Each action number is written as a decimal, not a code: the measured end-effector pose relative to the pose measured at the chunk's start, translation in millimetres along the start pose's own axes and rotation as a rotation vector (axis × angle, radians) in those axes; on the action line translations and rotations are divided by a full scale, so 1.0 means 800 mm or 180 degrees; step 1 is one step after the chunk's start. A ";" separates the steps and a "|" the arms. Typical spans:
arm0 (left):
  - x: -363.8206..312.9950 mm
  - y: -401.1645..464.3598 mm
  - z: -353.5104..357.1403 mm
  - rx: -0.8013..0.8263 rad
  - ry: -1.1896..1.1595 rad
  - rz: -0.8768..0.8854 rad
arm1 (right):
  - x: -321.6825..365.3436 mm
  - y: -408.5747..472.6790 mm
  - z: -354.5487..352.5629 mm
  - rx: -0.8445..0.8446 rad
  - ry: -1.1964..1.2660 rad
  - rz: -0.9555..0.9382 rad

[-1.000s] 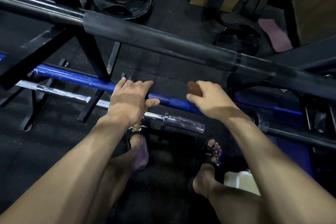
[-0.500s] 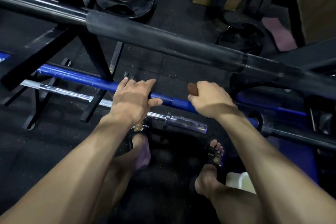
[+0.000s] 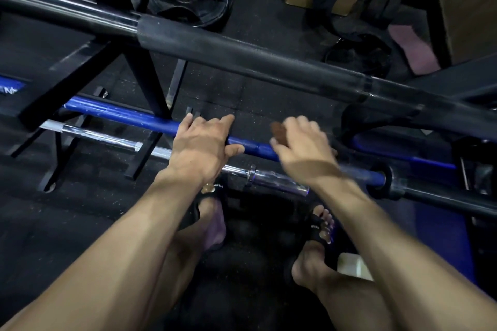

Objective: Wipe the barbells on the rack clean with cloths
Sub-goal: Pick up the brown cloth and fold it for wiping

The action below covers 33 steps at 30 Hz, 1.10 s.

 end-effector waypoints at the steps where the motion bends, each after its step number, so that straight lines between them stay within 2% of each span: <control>1: 0.000 0.000 0.000 0.0003 0.0012 0.0006 | 0.029 -0.004 -0.002 -0.0130 0.0106 -0.0183; 4: 0.000 0.000 0.000 -0.0038 0.0051 0.0044 | 0.088 -0.027 -0.004 -0.0387 0.0328 -0.0897; 6: -0.001 0.000 -0.001 -0.0006 0.0055 0.0054 | 0.084 -0.040 -0.005 -0.0409 0.0275 -0.1151; 9: -0.006 0.000 -0.001 0.0041 -0.0029 0.0057 | 0.032 -0.046 -0.017 -0.0482 0.0326 -0.0958; 13: -0.011 -0.003 -0.002 -0.0021 -0.0105 0.0072 | -0.065 -0.059 -0.039 -0.0412 0.0486 -0.0342; 17: -0.012 -0.002 -0.003 -0.0024 -0.0119 0.0029 | -0.087 -0.095 -0.048 -0.0038 0.0910 -0.0369; 20: -0.017 -0.001 -0.002 -0.0008 -0.0085 0.0049 | -0.093 -0.091 -0.045 -0.0109 0.1330 -0.0070; 22: -0.017 -0.001 0.000 -0.0001 -0.0079 0.0068 | -0.096 -0.077 -0.040 -0.0161 0.0777 0.0077; 24: -0.014 -0.001 0.000 -0.0023 -0.0094 0.0109 | -0.090 -0.067 -0.024 0.0244 0.0238 -0.0010; 27: -0.010 -0.002 -0.001 -0.0048 -0.0118 0.0166 | -0.085 -0.061 -0.004 0.0677 0.0042 -0.0227; 33: -0.017 0.000 -0.001 -0.0064 -0.0071 0.0234 | -0.041 -0.050 0.011 0.0048 -0.0734 -0.0510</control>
Point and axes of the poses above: each hand's wrist, its own y-axis towards the middle knuckle, its own z-axis out of the palm, x = y × z, the point moved 9 cm from there along y, towards the middle knuckle, and after that the axes turned 5 degrees about z, right-handed, at the moved point
